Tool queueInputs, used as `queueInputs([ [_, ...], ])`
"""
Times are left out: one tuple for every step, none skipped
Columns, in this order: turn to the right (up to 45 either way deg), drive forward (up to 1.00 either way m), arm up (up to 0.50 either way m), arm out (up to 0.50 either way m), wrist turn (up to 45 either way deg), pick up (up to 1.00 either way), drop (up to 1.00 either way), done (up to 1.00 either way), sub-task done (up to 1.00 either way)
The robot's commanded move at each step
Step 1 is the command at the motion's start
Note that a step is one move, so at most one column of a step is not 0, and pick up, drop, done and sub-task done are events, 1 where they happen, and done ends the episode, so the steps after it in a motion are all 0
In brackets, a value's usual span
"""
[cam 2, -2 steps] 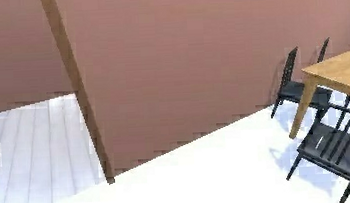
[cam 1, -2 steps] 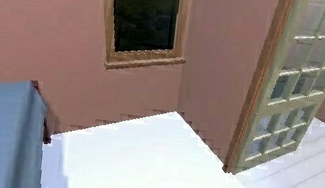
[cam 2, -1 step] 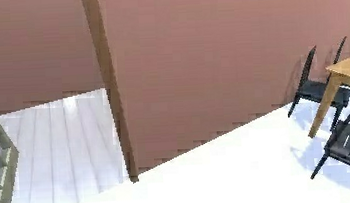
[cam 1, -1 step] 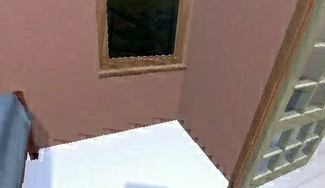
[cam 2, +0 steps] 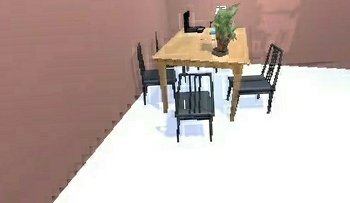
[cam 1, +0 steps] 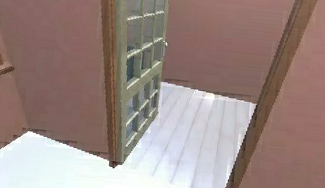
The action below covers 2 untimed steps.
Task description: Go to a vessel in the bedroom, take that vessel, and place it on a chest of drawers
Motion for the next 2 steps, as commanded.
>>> queueInputs([
  [15.0,0.00,0.00,0.00,0.0,0.00,0.00,0.00,0.00],
  [0.0,0.25,0.00,0.00,0.0,0.00,0.00,0.00,0.00],
])
